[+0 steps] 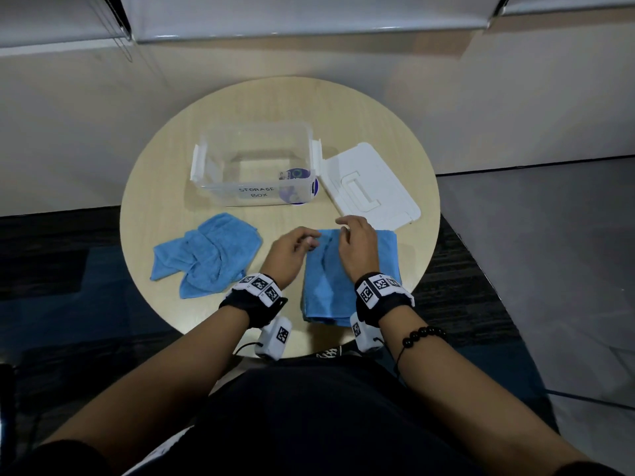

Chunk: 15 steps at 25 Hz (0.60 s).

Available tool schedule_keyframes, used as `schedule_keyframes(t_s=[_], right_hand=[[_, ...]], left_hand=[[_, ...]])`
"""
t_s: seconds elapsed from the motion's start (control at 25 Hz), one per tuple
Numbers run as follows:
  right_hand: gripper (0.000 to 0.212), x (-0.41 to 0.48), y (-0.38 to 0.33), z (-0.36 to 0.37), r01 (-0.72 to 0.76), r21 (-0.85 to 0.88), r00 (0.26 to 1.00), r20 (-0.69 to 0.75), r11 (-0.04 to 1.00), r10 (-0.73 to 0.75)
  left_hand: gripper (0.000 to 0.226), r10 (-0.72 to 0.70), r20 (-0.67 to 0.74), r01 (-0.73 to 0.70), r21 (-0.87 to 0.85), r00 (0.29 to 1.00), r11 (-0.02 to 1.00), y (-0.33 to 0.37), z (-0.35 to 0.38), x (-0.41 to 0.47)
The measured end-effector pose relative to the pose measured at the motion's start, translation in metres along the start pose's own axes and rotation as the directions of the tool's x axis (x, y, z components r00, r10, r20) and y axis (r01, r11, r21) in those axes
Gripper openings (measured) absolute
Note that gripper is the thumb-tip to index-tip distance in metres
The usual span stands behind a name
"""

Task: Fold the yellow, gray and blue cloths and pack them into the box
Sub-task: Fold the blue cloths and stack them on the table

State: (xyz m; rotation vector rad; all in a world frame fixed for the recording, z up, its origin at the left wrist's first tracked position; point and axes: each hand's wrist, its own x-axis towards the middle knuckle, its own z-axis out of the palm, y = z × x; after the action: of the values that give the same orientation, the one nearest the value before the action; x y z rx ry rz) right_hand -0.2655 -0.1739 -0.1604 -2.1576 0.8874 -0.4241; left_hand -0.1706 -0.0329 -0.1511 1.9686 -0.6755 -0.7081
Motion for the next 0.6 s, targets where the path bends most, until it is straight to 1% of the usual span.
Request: schedule_keyframes(t_s=[0.08, 0.12, 0.16, 0.2, 0.28, 0.36, 0.44, 0.52, 0.6], right_hand=[[0.028, 0.001, -0.025, 0.015, 0.037, 0.049, 0.999, 0.021, 0.998, -0.038], [0.027, 0.000, -0.036, 0.023, 0.051, 0.078, 0.997, 0.050, 0.996, -0.055], [0.026, -0.002, -0.047, 0.033, 0.058, 0.106, 0.992, 0.103, 0.993, -0.069], [0.026, -0.005, -0.056, 0.043, 0.051, 0.125, 0.982, 0.174, 0.991, -0.073], [0.026, -0.015, -0.072, 0.066, 0.009, 0.128, 0.935, 0.351, 0.992, -0.054], [0.027, -0.027, -0.080, 0.086, -0.035, 0.074, 0.871, 0.491, 0.997, -0.006], [0.027, -0.035, -0.083, 0.100, -0.034, -0.004, 0.825, 0.564, 0.999, 0.030], [0.027, -0.037, -0.089, 0.108, -0.010, -0.086, 0.798, 0.599, 0.996, 0.060], [0.028, -0.036, -0.096, 0.115, 0.008, -0.136, 0.789, 0.610, 0.991, 0.077]], left_hand=[[0.015, -0.118, -0.128, 0.110, -0.070, 0.985, 0.992, -0.014, -0.024, -0.002], [0.016, -0.182, -0.155, 0.177, -0.048, 0.971, 0.983, -0.023, -0.033, -0.004], [0.017, -0.234, -0.172, 0.241, 0.016, 0.957, 0.970, -0.035, -0.045, -0.006], [0.018, -0.267, -0.180, 0.291, 0.122, 0.947, 0.949, -0.049, -0.056, -0.009], [0.019, -0.318, -0.184, 0.365, 0.358, 0.930, 0.860, -0.080, -0.079, -0.017], [0.028, -0.362, -0.166, 0.390, 0.560, 0.917, 0.731, -0.104, -0.094, -0.023], [0.037, -0.364, -0.153, 0.358, 0.710, 0.919, 0.606, -0.118, -0.101, -0.026], [0.039, -0.330, -0.160, 0.329, 0.760, 0.930, 0.560, -0.125, -0.103, -0.025], [0.035, -0.293, -0.173, 0.314, 0.773, 0.940, 0.551, -0.129, -0.107, -0.020]])
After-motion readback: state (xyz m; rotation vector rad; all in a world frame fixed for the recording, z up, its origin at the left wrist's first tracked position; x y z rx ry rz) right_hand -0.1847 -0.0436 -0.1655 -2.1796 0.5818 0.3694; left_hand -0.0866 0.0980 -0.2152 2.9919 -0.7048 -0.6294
